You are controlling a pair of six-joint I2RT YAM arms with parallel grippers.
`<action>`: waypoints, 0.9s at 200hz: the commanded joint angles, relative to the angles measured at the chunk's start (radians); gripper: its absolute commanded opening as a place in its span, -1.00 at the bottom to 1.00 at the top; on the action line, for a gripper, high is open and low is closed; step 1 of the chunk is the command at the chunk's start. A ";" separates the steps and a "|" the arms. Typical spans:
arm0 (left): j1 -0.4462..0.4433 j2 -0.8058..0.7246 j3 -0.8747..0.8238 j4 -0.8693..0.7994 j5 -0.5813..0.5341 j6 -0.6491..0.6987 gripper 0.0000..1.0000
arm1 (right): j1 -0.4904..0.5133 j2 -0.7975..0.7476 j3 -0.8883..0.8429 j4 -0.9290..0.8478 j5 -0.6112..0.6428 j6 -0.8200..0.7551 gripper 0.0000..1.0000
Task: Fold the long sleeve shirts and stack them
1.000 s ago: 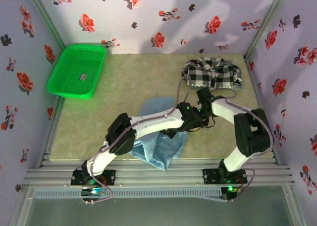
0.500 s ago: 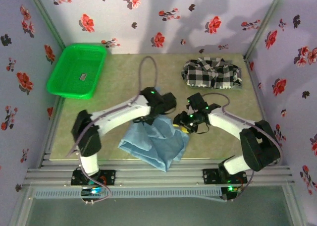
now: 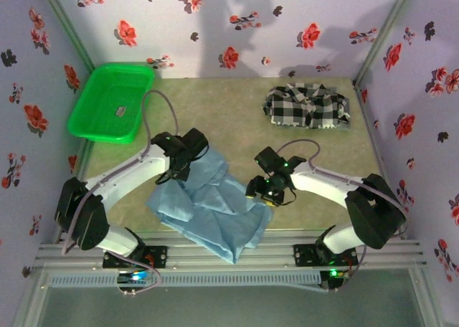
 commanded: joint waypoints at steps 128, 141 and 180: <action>0.113 -0.057 -0.089 0.100 0.069 0.098 -0.94 | 0.054 -0.004 -0.099 0.081 -0.069 0.060 0.39; 0.118 -0.053 -0.088 0.096 0.068 0.105 -0.95 | 0.053 0.075 -0.050 0.080 -0.058 0.034 0.20; 0.146 -0.066 -0.088 0.082 0.057 0.120 -0.95 | -0.048 0.223 0.119 0.029 0.049 -0.067 -0.62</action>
